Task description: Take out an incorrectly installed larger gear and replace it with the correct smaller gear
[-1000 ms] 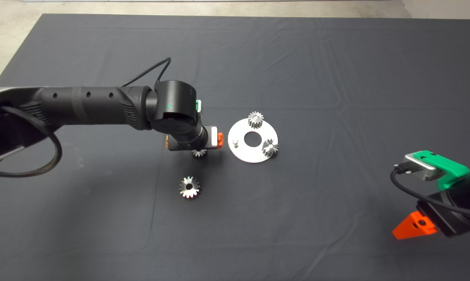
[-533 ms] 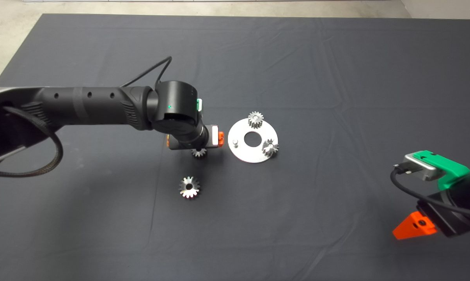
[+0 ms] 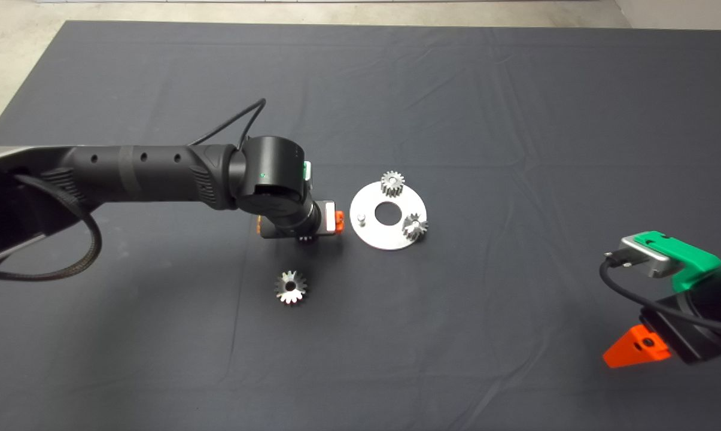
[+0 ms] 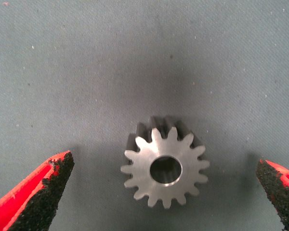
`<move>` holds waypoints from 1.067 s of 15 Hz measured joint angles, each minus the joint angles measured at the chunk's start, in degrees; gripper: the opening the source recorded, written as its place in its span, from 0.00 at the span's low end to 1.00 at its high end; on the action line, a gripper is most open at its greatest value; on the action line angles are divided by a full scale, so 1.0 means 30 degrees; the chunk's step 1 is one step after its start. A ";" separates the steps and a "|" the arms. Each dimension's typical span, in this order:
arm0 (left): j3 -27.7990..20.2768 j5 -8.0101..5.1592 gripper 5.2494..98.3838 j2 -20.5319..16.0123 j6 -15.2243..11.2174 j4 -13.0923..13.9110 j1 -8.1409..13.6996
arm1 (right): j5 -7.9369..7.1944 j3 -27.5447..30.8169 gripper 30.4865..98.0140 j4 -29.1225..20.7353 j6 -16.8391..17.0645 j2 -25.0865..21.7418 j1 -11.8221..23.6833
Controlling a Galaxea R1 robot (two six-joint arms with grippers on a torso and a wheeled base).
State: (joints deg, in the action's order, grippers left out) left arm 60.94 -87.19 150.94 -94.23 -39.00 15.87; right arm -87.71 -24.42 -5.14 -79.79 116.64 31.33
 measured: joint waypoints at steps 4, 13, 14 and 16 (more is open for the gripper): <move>0.0065 0.0000 0.96 0.0000 0.0008 -0.0175 0.0000 | 0.0000 0.0000 1.00 0.0000 0.0000 0.0000 0.0000; 0.0073 0.0000 0.81 0.0216 0.0024 -0.0524 0.0000 | 0.0000 0.0000 1.00 0.0000 0.0000 0.0000 0.0000; 0.0073 0.0000 0.81 0.0219 0.0024 -0.0524 0.0000 | 0.0000 0.0000 1.00 0.0000 0.0000 0.0000 0.0000; 0.0073 0.0000 0.79 0.0219 0.0024 -0.0524 0.0000 | 0.0000 0.0000 1.00 0.0000 0.0000 -0.0008 0.0000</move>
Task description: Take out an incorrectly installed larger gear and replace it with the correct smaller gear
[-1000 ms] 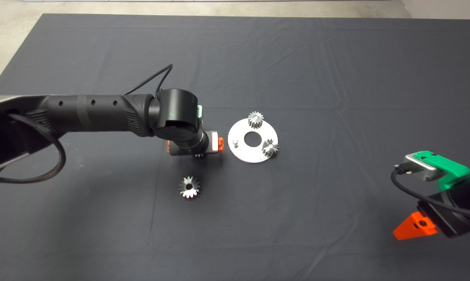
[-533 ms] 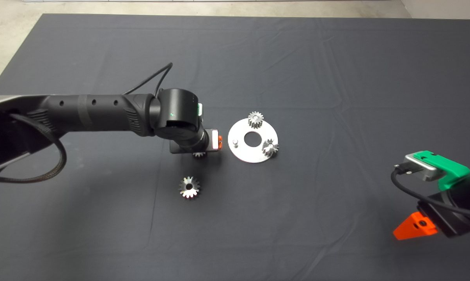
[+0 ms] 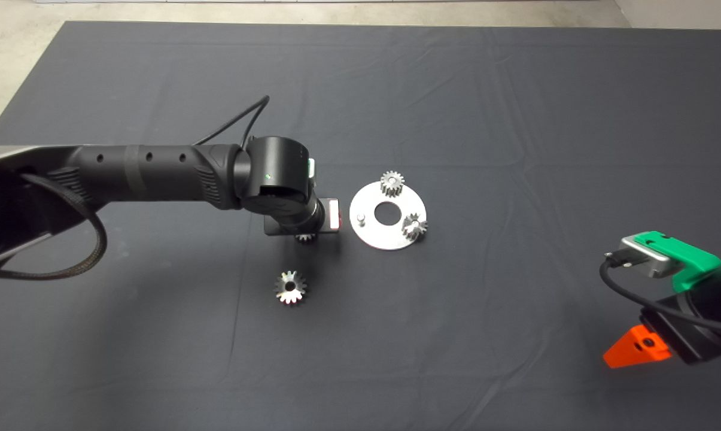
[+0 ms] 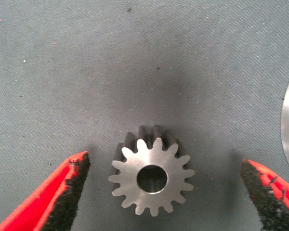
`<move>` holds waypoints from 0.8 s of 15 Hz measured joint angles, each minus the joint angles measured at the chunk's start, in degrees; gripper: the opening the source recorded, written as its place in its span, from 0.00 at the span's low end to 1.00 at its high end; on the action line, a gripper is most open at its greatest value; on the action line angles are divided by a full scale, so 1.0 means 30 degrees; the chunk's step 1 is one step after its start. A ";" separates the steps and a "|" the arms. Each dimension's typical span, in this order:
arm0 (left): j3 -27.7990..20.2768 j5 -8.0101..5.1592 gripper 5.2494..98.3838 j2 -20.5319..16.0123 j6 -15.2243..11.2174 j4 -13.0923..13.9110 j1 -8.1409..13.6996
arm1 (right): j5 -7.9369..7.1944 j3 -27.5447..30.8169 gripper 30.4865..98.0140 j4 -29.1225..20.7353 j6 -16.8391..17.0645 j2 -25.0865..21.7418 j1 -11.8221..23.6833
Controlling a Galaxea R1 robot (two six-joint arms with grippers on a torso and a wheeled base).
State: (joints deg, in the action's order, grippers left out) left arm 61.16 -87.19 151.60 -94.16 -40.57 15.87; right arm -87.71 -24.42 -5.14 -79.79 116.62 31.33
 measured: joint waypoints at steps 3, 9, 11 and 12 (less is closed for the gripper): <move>-0.0008 0.0000 0.75 -0.0002 0.0049 0.0000 0.0000 | 0.0004 0.0000 1.00 0.0000 0.0000 -0.0065 0.0000; -0.0008 0.0000 0.69 -0.0012 0.0565 0.0000 0.0000 | 0.0000 0.0000 1.00 0.0000 0.0000 -0.0102 0.0000; -0.0008 0.0000 0.64 -0.0012 0.0903 0.0000 0.0000 | 0.0000 0.0000 1.00 0.0000 0.0000 -0.0102 0.0000; -0.0008 0.0000 0.64 -0.0012 0.1153 0.0000 0.0000 | 0.0000 0.0000 1.00 0.0000 0.0000 -0.0102 0.0000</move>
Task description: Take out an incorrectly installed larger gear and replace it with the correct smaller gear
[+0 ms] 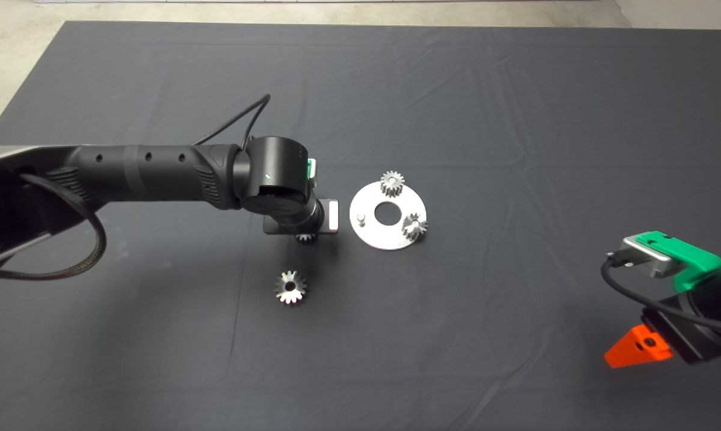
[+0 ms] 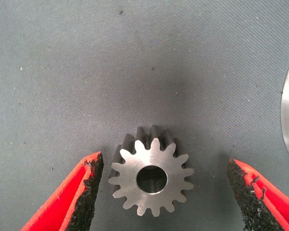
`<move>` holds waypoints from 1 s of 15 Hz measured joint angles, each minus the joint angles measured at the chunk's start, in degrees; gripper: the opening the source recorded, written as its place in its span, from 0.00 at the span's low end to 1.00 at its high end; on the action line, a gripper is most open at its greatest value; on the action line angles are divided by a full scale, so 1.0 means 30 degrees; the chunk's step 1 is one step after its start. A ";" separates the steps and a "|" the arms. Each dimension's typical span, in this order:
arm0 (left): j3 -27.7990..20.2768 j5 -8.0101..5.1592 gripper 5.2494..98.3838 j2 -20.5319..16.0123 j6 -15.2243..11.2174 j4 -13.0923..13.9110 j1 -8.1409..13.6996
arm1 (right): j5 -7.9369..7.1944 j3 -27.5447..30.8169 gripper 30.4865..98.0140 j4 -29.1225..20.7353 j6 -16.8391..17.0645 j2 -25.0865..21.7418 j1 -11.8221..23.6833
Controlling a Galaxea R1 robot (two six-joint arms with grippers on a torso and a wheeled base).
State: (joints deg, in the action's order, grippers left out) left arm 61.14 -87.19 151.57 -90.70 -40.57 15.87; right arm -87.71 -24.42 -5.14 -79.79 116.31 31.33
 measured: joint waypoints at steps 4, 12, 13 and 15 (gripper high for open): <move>-0.0276 -0.0008 0.58 0.0000 0.0579 0.0000 0.0000 | 0.0004 0.0000 1.00 0.0000 0.0000 -0.0013 0.0000; -0.0801 -0.0106 0.50 -0.0248 0.1366 0.0000 -0.0057 | 0.0000 0.0012 1.00 0.0000 0.0000 -0.0110 -0.0007; -0.0817 -0.0098 0.49 -0.0264 0.1436 0.0000 -0.0052 | 0.0001 0.0012 1.00 0.0000 0.0000 -0.0154 0.0000; -0.0902 -0.0089 0.49 -0.0313 0.1737 0.0000 -0.0057 | 0.0000 0.0012 1.00 0.0000 0.0000 -0.0171 0.0000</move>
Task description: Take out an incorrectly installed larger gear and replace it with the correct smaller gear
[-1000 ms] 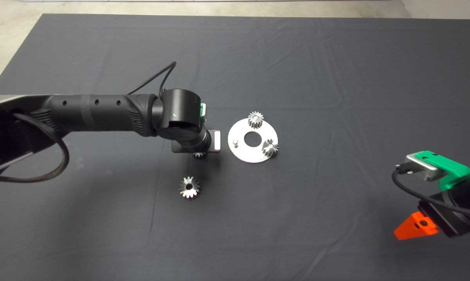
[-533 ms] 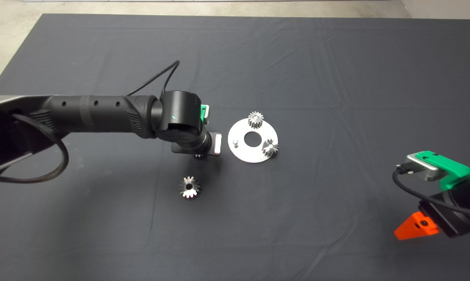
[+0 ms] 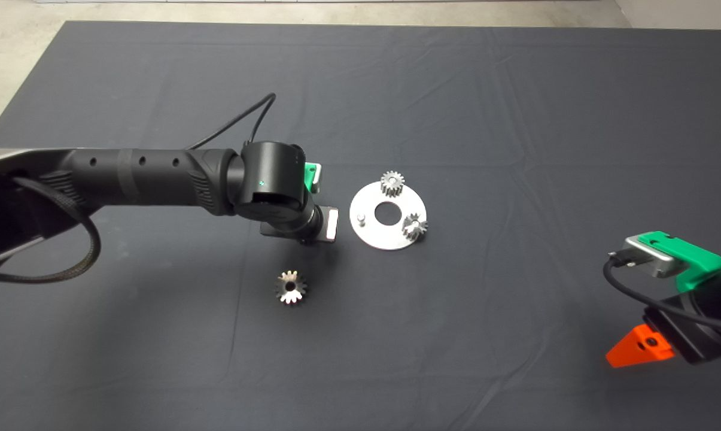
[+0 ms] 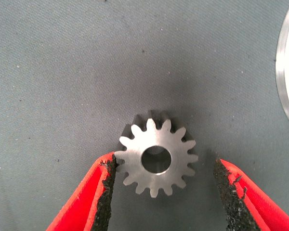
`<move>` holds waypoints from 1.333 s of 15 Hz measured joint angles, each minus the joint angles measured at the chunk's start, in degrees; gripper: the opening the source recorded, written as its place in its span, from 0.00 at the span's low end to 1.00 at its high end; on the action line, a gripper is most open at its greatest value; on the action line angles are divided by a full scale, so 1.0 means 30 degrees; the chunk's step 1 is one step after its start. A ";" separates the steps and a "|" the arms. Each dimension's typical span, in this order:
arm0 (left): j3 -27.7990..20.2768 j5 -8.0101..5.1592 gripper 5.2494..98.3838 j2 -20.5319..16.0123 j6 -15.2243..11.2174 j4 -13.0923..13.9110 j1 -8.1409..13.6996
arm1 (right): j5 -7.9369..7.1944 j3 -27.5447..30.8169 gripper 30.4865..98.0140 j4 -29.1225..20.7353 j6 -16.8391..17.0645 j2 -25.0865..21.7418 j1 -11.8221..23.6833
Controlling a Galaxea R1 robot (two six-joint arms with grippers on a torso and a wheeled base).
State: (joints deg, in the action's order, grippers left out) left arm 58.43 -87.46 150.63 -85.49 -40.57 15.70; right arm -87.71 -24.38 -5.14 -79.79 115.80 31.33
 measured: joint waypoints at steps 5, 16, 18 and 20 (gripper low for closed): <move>-0.0016 -0.0008 0.49 0.0000 0.0390 -0.0081 -0.0382 | 0.0000 0.0000 1.00 0.0000 0.0000 -0.0041 0.0000; 0.0128 0.0016 0.49 0.0004 0.0527 -0.0561 -0.0843 | 0.0000 0.0000 1.00 0.0000 0.0000 -0.0077 0.0000; 0.0351 0.0016 0.49 0.0004 0.0527 -0.0707 -0.0837 | 0.0000 0.0000 1.00 0.0000 0.0000 -0.0077 0.0000; 0.0540 0.0081 0.49 0.0004 0.0527 -0.0796 -0.0837 | 0.0004 0.0000 1.00 0.0000 0.0007 -0.0077 0.0000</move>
State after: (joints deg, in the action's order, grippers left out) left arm 60.05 -87.21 150.64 -83.91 -42.96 13.19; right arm -87.70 -24.38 -5.14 -79.77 115.57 31.33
